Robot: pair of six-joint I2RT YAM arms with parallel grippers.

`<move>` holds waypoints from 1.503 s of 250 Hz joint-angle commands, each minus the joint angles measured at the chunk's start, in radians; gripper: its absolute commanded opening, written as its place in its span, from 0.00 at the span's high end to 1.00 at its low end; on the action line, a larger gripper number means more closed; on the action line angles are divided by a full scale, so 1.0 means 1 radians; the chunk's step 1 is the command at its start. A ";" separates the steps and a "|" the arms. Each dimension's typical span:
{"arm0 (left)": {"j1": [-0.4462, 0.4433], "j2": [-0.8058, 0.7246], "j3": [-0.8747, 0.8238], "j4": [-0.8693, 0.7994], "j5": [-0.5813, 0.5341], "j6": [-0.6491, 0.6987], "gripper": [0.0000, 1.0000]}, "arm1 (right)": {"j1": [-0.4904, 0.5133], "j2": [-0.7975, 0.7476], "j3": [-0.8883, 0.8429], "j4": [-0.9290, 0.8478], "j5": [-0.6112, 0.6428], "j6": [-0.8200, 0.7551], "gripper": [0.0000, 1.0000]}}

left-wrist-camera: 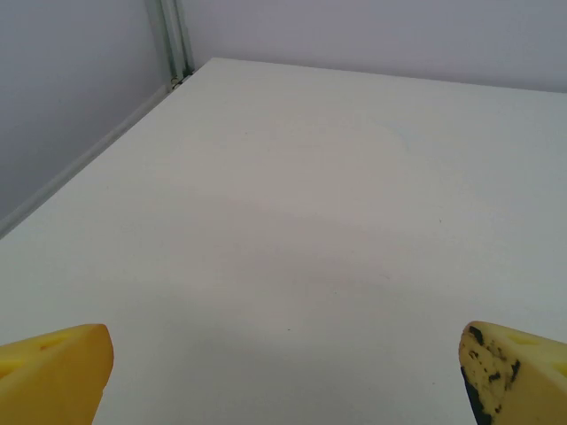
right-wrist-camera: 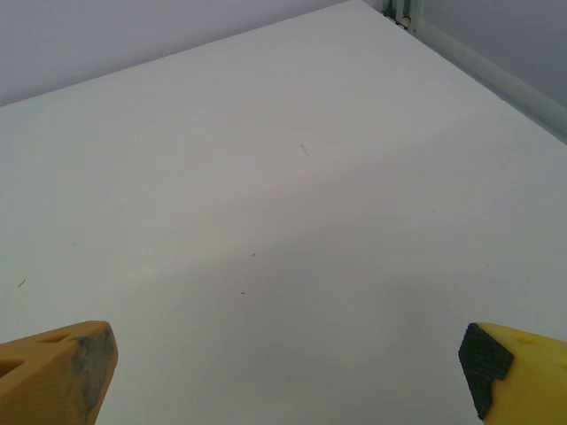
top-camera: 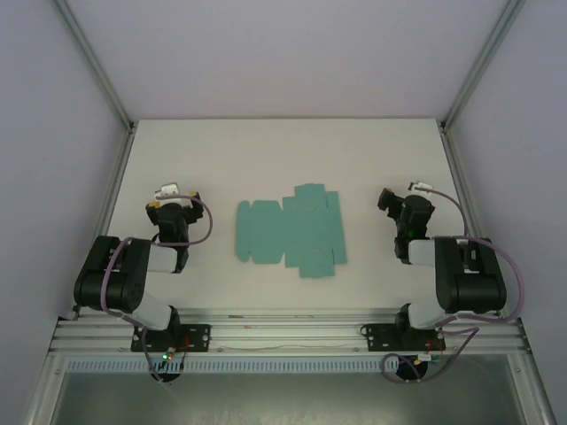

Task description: Assemble paper box

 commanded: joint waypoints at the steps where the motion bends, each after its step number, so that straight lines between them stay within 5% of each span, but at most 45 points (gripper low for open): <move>1: 0.007 -0.010 0.000 0.033 0.005 0.012 0.00 | 0.001 -0.002 -0.002 0.028 -0.002 0.010 0.00; 174: 0.008 -0.023 0.002 0.038 -0.013 0.011 0.00 | -0.001 -0.013 0.000 0.021 -0.014 0.005 0.00; 235: 0.007 -0.285 0.069 -0.290 -0.002 -0.017 0.00 | 0.007 -0.137 0.091 -0.225 -0.015 -0.001 0.00; 262: 0.003 -0.379 0.204 -0.619 0.142 -0.103 0.00 | 0.054 -0.218 0.201 -0.489 0.019 0.054 0.00; 283: -0.015 -0.377 0.288 -0.799 0.240 -0.197 0.00 | 0.130 -0.244 0.298 -0.682 0.007 0.149 0.09; 308: -0.049 -0.346 0.325 -0.865 0.343 -0.293 0.00 | 0.210 -0.209 0.387 -0.847 -0.180 0.251 0.19; 376: -0.176 -0.218 0.383 -0.981 0.477 -0.347 0.00 | 0.395 0.032 0.477 -0.895 -0.428 0.401 0.57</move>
